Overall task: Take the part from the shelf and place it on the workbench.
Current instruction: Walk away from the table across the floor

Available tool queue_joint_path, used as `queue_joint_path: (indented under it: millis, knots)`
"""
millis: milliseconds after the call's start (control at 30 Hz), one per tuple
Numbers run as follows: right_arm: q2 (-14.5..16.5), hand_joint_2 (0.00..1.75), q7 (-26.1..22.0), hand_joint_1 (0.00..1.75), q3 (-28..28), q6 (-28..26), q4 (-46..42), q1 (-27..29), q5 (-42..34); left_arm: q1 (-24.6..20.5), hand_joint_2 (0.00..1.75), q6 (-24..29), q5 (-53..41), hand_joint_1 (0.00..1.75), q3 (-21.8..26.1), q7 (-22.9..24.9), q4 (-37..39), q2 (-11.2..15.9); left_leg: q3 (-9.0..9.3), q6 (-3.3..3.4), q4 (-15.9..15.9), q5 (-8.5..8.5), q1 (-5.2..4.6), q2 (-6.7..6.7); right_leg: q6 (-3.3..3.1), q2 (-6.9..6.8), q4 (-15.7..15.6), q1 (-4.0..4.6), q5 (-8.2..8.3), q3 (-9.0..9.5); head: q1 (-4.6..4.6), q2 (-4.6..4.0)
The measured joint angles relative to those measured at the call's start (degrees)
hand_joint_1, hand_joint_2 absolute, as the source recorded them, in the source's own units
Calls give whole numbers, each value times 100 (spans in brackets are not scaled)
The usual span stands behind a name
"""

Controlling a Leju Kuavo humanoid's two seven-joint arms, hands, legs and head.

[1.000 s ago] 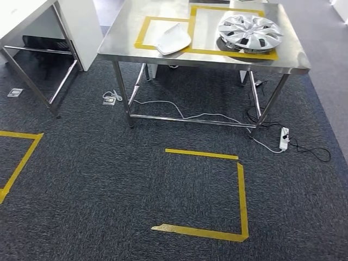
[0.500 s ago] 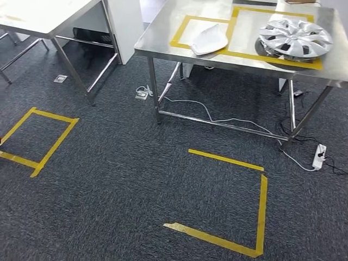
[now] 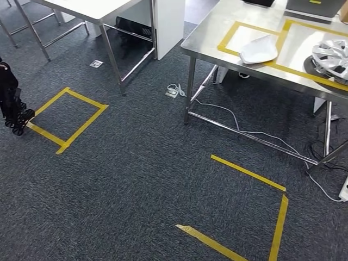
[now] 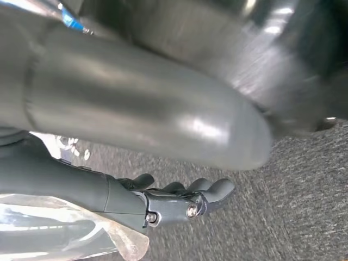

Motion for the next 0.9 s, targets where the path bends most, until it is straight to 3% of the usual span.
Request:
queue_joint_path:
  millis: [33, 67, 133, 200, 267, 300, 367, 433, 500, 533, 567, 600, 667, 700, 767, 800, 833, 900]
  knots:
    - [0, 0, -3, 0, 2, 0, 0, 2, 2, 0, 0, -9, -16, 0, 19, 1, 5, 0, 9, 2, 3, -1, -9, -88, -19, 15, -103, 6, 158, 2, -1, 0]
    - [0, 0, -7, 0, 4, 0, 0, 3, 5, -2, 0, -20, -36, 0, 38, 1, 10, -1, 22, 1, 6, -2, -14, -178, -47, 59, -424, 12, 403, 108, -1, 0]
    - [-11, 0, -15, 0, 5, 0, 2, 12, 11, -7, 0, -35, -77, 0, 77, -1, 18, -5, 29, -12, 19, -7, -19, -338, -115, 352, -1207, 12, 819, 402, -5, 0]
    - [-25, 0, -23, 0, 7, 0, 5, 19, 12, -14, 0, -40, -98, 0, 112, -4, 27, -6, -25, -63, 38, 1, 5, -477, -152, 596, -1607, 13, 912, 583, -4, 0]
    - [-28, 0, -28, 0, 9, -1, 7, 17, 18, -16, 0, -40, -114, 0, 147, -7, 43, -1, -83, -144, 39, 29, 33, -627, -176, 528, -1685, 15, 898, 644, -2, 0]
    - [-27, 0, -30, 0, 9, -2, 7, 17, 22, -15, 0, -39, -126, 0, 167, -7, 53, 2, -101, -181, 60, 18, 29, -608, -200, 444, -1716, 6, 912, 662, -7, 0]
    - [-26, 0, -37, 0, 9, -3, 7, 23, 30, -21, 0, -38, -146, 0, 206, -9, 64, 7, -233, -245, 354, -170, 8, -343, -250, 251, -1781, -20, 930, 716, -41, 0]
    - [-26, 0, -44, 0, 10, -4, 8, 35, 31, -29, 0, -38, -154, 0, 230, -10, 68, 9, -561, -306, 1067, -542, 32, -16, -280, 53, -1793, -17, 909, 743, -72, 0]
    - [-27, 0, -45, 0, 10, -4, 9, 44, 33, -30, 0, -38, -162, 0, 254, -10, 71, 11, -813, -360, 1625, -722, 81, 80, -283, -145, -1791, -13, 878, 744, -75, 0]
    - [-28, 0, -45, 0, 10, -4, 9, 42, 35, -29, 0, -37, -168, 0, 267, -11, 73, 11, -797, -378, 1619, -652, 105, 103, -277, -234, -1790, -13, 860, 748, -73, 0]
    - [-28, 0, -46, 0, 11, -4, 9, 38, 38, -29, 0, -37, -181, 0, 280, -13, 75, 11, -659, -390, 1375, -488, 124, 143, -266, -313, -1790, -14, 840, 764, -75, 0]
    - [-28, 0, -47, 0, 11, -3, 9, 34, 40, -30, 0, -37, -194, 0, 290, -16, 77, 11, -439, -393, 983, -289, 134, 233, -247, -385, -1790, -14, 815, 792, -75, 0]
    - [-28, 0, -48, 0, 12, -2, 9, 33, 42, -40, 0, -38, -210, 0, 306, -24, 80, 10, -55, -357, 269, -73, 109, 470, -180, -504, -1780, 10, 757, 855, -73, 0]
    - [-28, 0, -49, 0, 12, -2, 9, 30, 42, -44, 0, -38, -211, 0, 313, -26, 83, 9, 30, -322, 97, -54, 90, 537, -144, -555, -1777, 20, 736, 877, -67, 0]
    - [-28, 0, -49, 0, 12, -2, 8, -1, 42, -45, 0, -38, -213, 0, 336, -28, 92, 9, 18, -238, 45, -64, 60, 469, -77, -652, -1789, 22, 723, 940, -60, 0]
    - [-28, 0, -49, 0, 12, -2, 8, -20, 42, -43, 0, -38, -213, 0, 352, -28, 97, 7, 13, -196, 26, -49, 60, 417, -43, -640, -1787, 6, 702, 957, -58, 0]
    - [-28, 0, -49, 0, 12, -2, 7, -33, 42, -44, 0, -37, -213, 0, 365, -28, 102, 4, 12, -155, 3, -30, 65, 360, -16, -540, -1720, -7, 635, 942, -53, 0]
    - [-28, 0, -50, 0, 12, -2, 8, -35, 42, -50, 0, -38, -213, 0, 375, -30, 104, -1, 16, -91, -31, -1, 84, 248, 12, -219, -1224, -27, 341, 690, -21, 0]
